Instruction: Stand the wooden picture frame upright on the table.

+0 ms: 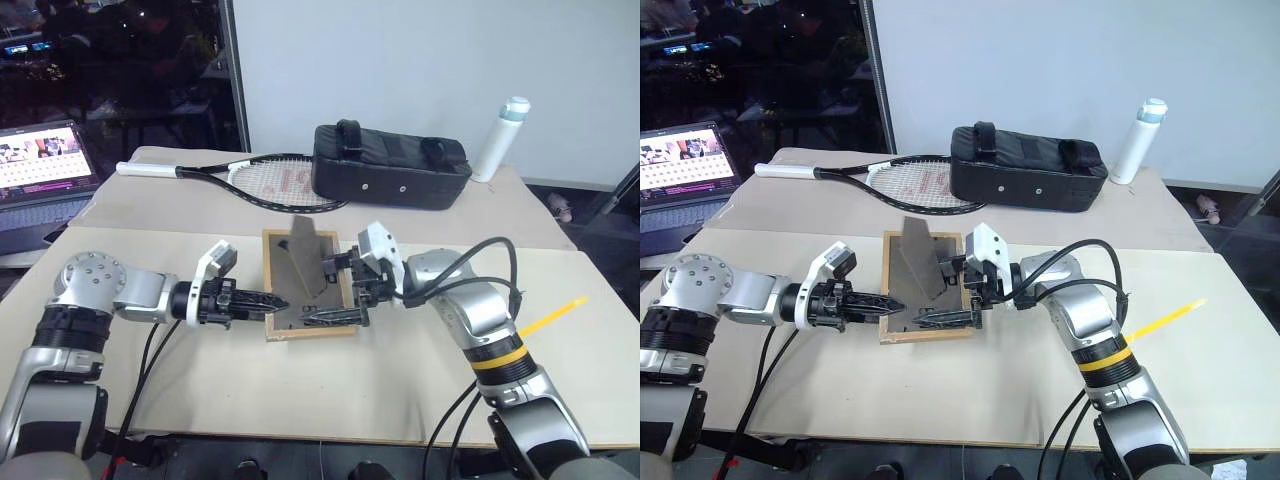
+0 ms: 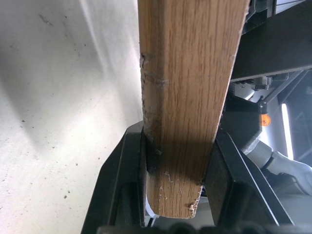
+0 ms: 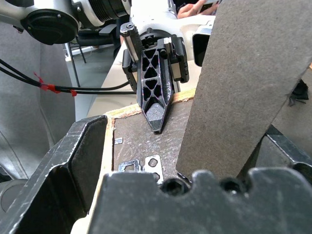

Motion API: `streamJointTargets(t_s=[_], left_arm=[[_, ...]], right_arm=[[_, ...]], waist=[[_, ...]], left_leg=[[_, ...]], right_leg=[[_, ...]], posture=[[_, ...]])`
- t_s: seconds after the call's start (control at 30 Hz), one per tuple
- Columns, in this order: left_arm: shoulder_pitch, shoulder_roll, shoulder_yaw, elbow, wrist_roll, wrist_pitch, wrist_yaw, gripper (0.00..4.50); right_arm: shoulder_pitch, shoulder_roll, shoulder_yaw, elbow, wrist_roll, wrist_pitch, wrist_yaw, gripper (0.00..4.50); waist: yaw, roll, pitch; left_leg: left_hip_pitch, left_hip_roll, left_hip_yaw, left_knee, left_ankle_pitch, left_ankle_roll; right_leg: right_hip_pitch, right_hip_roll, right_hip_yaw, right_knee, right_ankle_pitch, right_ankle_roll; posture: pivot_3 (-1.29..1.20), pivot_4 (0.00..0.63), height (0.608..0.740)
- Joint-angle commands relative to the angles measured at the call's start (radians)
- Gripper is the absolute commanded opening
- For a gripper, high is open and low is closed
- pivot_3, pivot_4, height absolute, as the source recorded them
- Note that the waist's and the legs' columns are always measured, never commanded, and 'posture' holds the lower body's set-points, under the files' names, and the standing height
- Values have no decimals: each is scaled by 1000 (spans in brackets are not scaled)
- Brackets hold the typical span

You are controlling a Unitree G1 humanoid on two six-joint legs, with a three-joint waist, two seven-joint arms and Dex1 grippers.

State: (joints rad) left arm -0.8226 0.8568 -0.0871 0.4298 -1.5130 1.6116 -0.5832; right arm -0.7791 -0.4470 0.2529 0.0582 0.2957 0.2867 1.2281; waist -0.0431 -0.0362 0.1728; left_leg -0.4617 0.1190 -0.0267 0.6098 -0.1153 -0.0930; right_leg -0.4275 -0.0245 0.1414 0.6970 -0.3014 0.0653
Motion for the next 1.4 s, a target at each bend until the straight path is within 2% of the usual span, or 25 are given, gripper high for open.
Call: streamJointTargets(t_s=[0.03,0.2,0.3,0.37,0.43,0.5,0.6,0.8,1.0,1.03,1.07,1.17,1.2,1.3,1.33,1.4], left_arm=[[-10,51,-6,-24,-61,3,-116,1099],[8,104,-39,6,-5,3,-248,1099],[-8,112,-66,45,9,3,-316,1099],[-20,123,-99,62,3,3,-372,1099],[-38,132,-132,93,-33,3,-434,1099],[-52,123,-171,122,-44,3,-475,1099],[-63,124,-227,126,-42,3,-514,1099],[-95,131,-307,130,-20,3,-575,1099],[-116,128,-335,145,13,3,-606,1099],[-118,125,-331,149,22,3,-606,1099],[-120,122,-327,155,27,3,-608,1099],[-121,118,-311,160,47,3,-611,1099],[-117,118,-301,156,56,3,-614,1099],[-75,117,-256,92,131,3,-599,1099],[-52,119,-237,53,157,-4,-600,1099],[1,123,-201,-23,208,-64,-611,1099]], right_arm=[[-66,-72,-75,-7,30,5,38,4470],[-112,-202,-107,-73,10,-30,89,4470],[-89,-237,-83,-40,-84,-165,64,4470],[-73,-234,-67,31,-182,-311,-8,4470],[-74,-218,-50,131,-320,-547,-140,4470],[-60,-167,-44,219,-475,-805,-372,4470],[-49,-120,-34,294,-634,-1007,-607,4470],[-78,-69,-22,332,-793,-1168,-840,4470],[-106,-51,2,343,-821,-1233,-911,4470],[-109,-50,11,341,-815,-1245,-909,3969],[-110,-50,19,341,-807,-1254,-903,3883],[-112,-50,29,345,-793,-1267,-900,2820],[-112,-52,32,349,-785,-1269,-897,2589],[-112,-55,37,354,-772,-1274,-891,1441],[-112,-55,38,355,-770,-1275,-890,1303],[-111,-56,39,359,-765,-1277,-886,1303]], waist=[[1,0,1],[7,0,6],[7,0,6],[4,0,6],[3,0,6],[0,-1,6],[-2,0,7],[0,-1,8],[0,-1,8],[0,-1,8],[0,-1,8],[-1,-1,8],[-1,-1,8],[-1,-1,8],[-2,-1,8],[-3,-1,8]], left_leg=[[0,0,0,0,0,0],[0,0,0,-1,0,0],[0,0,0,-2,0,0],[0,0,0,-2,0,0],[0,0,0,-1,0,0],[0,0,0,-1,0,0],[0,0,0,-1,0,0],[-2,0,-1,-1,0,0],[-2,0,-1,2,1,-1],[-2,0,-1,2,1,-1],[-2,0,-1,2,1,-1],[-2,0,-1,2,1,-1],[-2,0,-1,2,1,-1],[-2,0,-1,2,1,-1],[-2,0,-1,2,1,-1],[-2,0,-2,2,1,-1]], right_leg=[[0,0,0,0,0,0],[0,0,0,0,0,-1],[-1,0,0,0,-2,-2],[-1,0,-1,0,-3,-2],[-1,0,-1,0,-3,-2],[-2,0,-1,1,-3,-2],[-3,0,-1,3,-3,-2],[-4,0,-1,5,-3,-4],[-3,0,-1,7,-4,-3],[-3,0,-1,7,-4,-3],[-3,0,-1,7,-4,-3],[-3,0,-1,7,-4,-3],[-3,0,-1,7,-4,-3],[-3,0,-1,7,-4,-3],[-2,0,-1,7,-4,-3],[-2,0,-1,8,-3,-3]], posture=[[0,150,677],[0,150,677],[0,150,677],[0,150,677],[0,150,677],[0,150,677],[0,150,677],[0,150,677],[0,150,677],[0,150,677],[0,150,677],[0,150,677],[0,150,677],[0,150,677],[0,150,677],[0,150,677]])
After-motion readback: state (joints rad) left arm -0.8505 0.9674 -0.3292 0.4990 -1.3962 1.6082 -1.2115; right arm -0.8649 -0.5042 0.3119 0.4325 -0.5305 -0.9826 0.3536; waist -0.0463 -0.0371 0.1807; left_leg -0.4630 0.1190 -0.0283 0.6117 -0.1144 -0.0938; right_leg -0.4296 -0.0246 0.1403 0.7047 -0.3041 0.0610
